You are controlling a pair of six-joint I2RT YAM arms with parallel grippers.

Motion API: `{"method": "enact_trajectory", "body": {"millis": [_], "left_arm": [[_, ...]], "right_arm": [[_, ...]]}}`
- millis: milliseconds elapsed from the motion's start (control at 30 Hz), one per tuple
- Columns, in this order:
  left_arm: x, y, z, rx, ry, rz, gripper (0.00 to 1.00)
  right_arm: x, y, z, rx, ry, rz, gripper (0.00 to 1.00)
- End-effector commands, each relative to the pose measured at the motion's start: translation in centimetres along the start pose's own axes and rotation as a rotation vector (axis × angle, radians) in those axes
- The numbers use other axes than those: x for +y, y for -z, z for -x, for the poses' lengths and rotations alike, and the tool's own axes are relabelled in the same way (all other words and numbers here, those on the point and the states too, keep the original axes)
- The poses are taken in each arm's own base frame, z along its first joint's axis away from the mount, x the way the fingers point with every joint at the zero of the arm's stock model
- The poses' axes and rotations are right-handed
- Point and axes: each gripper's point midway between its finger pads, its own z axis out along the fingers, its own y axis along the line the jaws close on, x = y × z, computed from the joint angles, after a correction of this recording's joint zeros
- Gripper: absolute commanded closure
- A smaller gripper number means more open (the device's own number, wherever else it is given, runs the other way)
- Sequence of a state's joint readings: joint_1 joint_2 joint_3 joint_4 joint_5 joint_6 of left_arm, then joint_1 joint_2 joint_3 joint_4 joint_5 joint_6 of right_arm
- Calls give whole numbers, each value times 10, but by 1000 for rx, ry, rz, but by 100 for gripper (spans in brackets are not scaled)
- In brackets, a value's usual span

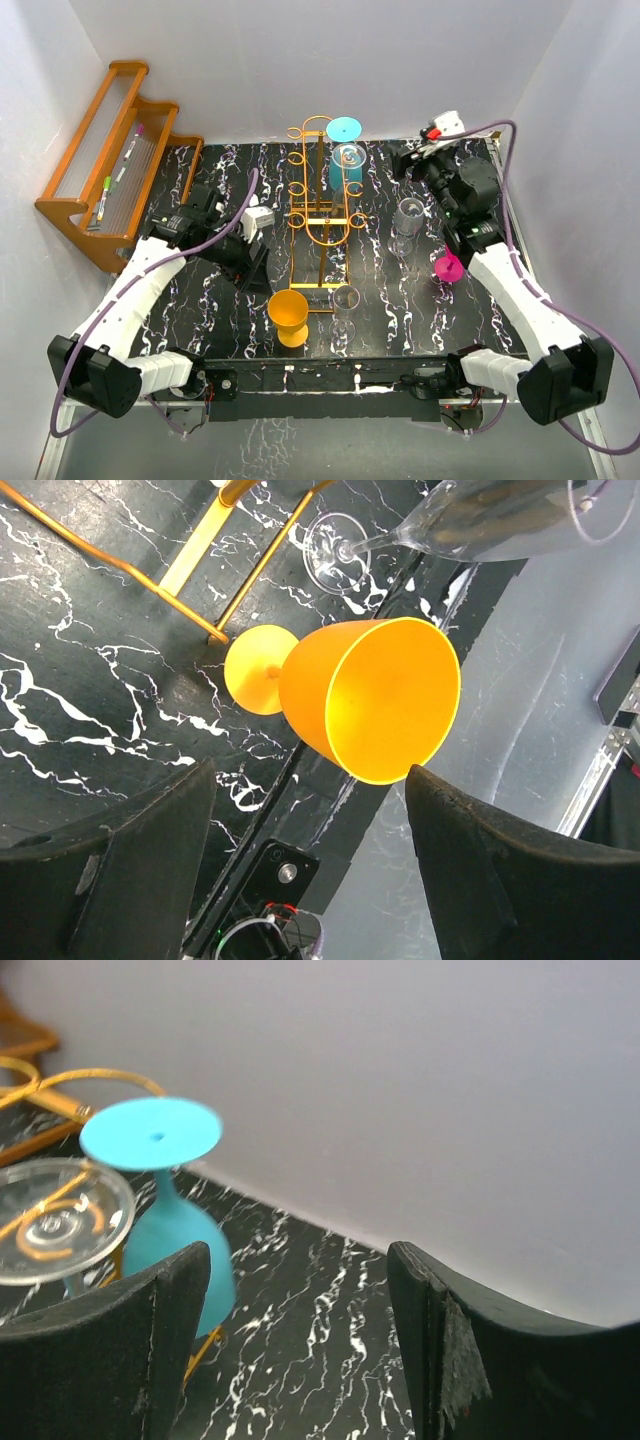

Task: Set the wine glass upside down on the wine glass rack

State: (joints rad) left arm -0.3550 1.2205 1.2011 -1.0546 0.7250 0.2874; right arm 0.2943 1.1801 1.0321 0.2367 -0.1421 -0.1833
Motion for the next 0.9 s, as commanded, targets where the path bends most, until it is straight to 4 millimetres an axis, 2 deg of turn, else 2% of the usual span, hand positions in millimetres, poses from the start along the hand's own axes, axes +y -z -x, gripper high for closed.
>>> {"method": "enact_trajectory", "body": {"millis": [0,167,267,500,700,867], "left_arm": [[-4,-2,1,-62,-64,6,26],[0,-8,0,-96,-89,17,25],[2,-14,-1,-121,-98,13,25],[4,-21,-1,-174,-147,13,26],[7,-31,-11,-187,-175,12,28],[6,-37,-18,-177,-183,-3,33]], "right_arm": [[-40,28,56,-140,-62,-228,26],[-42,43,84,-197,-76,-232,25],[-42,49,93,-219,-90,-229,25],[-47,55,95,-226,-92,-262,25],[-50,58,92,-219,-88,-282,24],[-52,61,94,-222,-85,-295,24]]}}
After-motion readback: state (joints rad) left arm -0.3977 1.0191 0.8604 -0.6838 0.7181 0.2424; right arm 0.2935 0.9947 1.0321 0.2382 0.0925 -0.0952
